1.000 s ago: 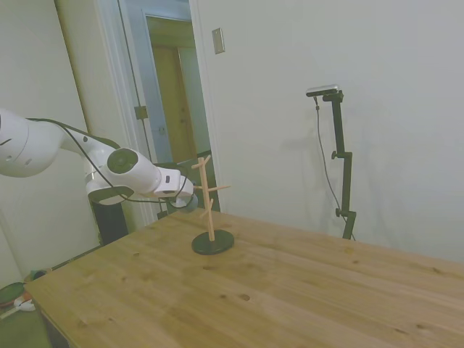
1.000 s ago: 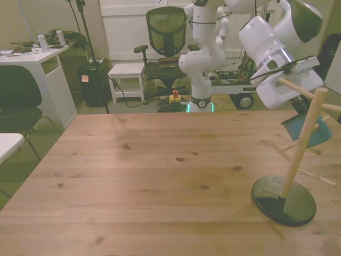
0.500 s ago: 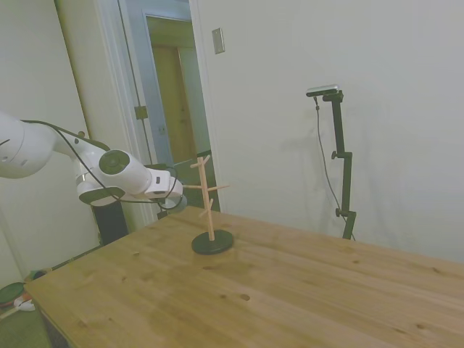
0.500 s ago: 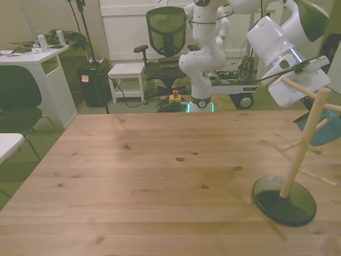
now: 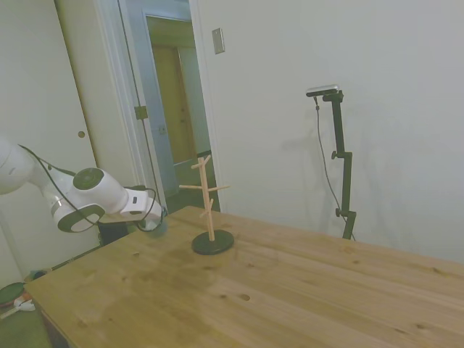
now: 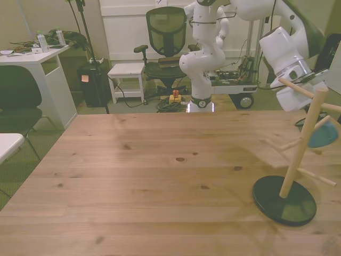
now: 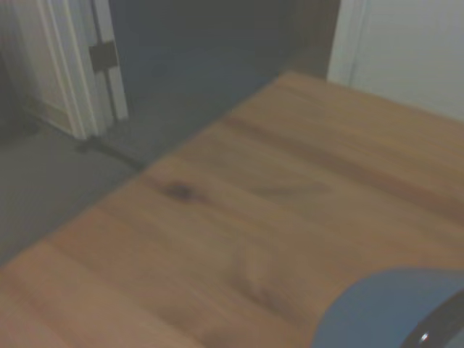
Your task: Unload the mug
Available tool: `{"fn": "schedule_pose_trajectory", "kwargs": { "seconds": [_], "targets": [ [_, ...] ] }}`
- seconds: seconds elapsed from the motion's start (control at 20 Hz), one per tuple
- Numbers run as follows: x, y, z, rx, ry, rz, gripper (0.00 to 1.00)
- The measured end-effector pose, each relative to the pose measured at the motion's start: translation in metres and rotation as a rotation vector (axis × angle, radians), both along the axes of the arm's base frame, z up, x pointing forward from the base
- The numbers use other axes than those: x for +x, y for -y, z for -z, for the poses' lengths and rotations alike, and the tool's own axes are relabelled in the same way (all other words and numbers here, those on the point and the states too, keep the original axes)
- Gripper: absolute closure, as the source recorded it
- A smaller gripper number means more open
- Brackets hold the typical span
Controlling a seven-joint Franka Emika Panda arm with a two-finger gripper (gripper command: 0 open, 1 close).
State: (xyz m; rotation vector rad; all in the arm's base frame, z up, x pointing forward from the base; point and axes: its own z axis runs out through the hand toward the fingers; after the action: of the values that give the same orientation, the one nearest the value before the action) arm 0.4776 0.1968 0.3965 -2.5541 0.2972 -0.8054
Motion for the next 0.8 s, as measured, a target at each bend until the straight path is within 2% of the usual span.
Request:
{"fn": "schedule_pose_trajectory", "kwargs": {
  "seconds": [0.15,0.25,0.4,0.55,0.7,0.8],
  "targets": [
    [-0.021,0.053,0.001,-0.047,-0.084,0.064,1.00],
    [-0.027,0.073,-0.027,-0.054,-0.127,0.109,1.00],
    [-0.038,0.064,-0.090,-0.059,-0.159,0.159,1.00],
    [-0.035,0.068,-0.151,-0.087,-0.212,0.234,1.00],
    [-0.019,0.106,-0.185,-0.106,-0.308,0.308,1.00],
    [-0.009,0.131,-0.188,-0.114,-0.359,0.341,1.00]
  ]
}}
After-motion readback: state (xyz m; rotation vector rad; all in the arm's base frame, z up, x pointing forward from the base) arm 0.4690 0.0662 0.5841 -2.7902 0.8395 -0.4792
